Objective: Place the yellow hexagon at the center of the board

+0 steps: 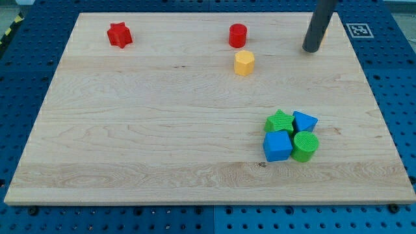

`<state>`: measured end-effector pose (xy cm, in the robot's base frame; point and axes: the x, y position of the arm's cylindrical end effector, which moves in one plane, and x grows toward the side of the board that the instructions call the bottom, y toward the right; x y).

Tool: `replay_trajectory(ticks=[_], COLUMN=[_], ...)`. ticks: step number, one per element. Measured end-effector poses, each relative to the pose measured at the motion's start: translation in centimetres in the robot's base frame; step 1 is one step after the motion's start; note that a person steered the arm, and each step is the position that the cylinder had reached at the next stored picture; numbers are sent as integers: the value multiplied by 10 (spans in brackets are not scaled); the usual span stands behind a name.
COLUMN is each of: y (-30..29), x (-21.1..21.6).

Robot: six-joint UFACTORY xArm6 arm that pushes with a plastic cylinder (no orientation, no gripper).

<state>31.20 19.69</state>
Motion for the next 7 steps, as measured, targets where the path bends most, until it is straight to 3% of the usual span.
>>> replay_trajectory(ticks=[3, 5, 7], y=[-89, -159, -103], x=[-43, -46, -48])
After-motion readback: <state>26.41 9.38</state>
